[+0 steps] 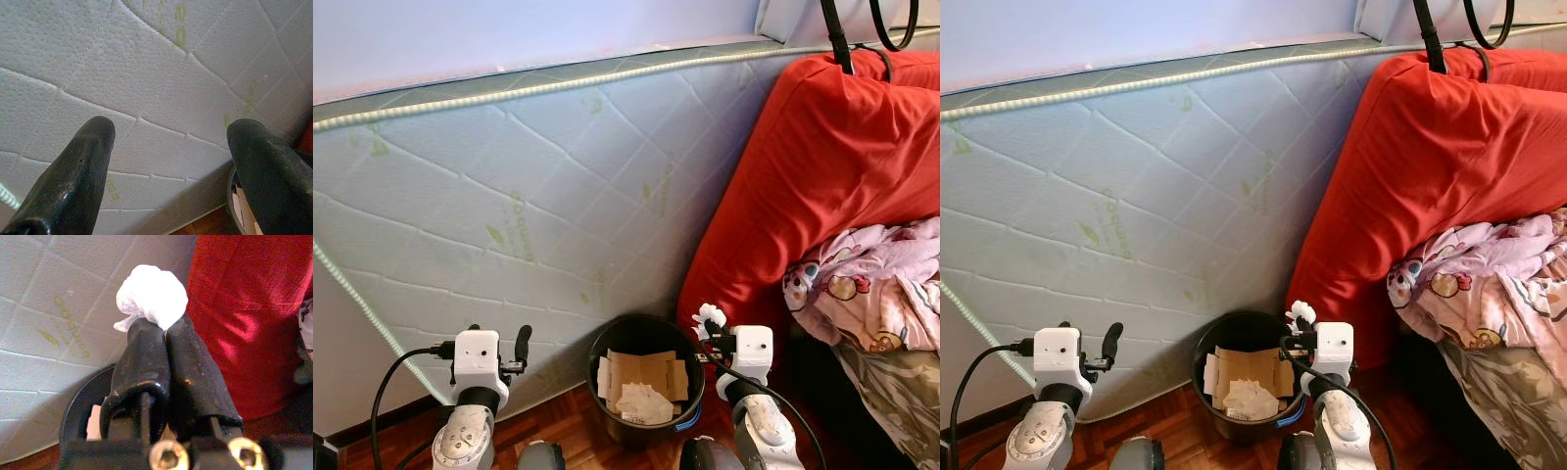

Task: Clean up the room

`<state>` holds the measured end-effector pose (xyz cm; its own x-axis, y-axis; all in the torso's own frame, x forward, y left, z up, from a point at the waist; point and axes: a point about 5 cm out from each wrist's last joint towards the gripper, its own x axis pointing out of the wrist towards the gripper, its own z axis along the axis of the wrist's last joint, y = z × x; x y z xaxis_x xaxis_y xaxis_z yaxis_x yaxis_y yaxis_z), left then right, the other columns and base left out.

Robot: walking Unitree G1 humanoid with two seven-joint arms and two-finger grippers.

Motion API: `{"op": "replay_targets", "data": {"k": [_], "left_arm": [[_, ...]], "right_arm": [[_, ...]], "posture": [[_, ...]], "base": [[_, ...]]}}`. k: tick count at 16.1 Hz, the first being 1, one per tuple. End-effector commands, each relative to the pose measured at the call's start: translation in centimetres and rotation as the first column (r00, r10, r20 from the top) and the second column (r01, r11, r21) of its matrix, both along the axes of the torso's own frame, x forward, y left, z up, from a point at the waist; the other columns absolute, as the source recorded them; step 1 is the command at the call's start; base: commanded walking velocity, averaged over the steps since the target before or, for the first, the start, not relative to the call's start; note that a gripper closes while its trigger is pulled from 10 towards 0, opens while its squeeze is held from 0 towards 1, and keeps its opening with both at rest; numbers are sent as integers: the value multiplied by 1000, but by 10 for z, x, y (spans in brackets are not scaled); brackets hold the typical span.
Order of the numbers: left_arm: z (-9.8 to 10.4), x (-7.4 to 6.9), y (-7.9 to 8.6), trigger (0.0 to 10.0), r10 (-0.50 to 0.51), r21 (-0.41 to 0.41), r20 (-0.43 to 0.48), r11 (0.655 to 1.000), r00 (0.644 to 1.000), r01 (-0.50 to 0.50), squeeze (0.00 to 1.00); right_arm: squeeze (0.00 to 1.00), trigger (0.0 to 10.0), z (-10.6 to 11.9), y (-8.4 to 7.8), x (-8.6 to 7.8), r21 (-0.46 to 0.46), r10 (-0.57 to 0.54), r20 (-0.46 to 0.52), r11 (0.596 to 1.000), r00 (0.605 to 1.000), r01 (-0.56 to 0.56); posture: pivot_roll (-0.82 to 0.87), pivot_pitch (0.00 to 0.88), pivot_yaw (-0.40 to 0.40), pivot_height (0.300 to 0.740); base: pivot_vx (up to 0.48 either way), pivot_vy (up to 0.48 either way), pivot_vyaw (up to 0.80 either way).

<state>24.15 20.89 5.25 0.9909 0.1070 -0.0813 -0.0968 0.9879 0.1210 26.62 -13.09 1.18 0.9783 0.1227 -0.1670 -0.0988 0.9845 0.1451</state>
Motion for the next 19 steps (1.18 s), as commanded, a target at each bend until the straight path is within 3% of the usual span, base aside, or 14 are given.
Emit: {"op": "replay_targets", "data": {"k": [1,8,19], "left_arm": [[-1,0,-1,10000,-6,2,-10,1000,1000,6,0],[-1,0,-1,10000,-6,3,-11,1000,1000,6,0],[-2,-1,-1,10000,-8,4,-13,1000,1000,8,0]], "right_arm": [[0,10000,-2,0,0,6,-3,-14,1000,1000,3],[0,10000,-2,2,1,9,-3,-14,1000,1000,3],[0,10000,-4,3,1,8,11,-28,1000,1000,-11]], "posture": [[22,21,-62,617],[22,22,-62,617],[25,24,-63,617]], "base": [[0,0,0],[0,0,0],[289,0,0]]}}
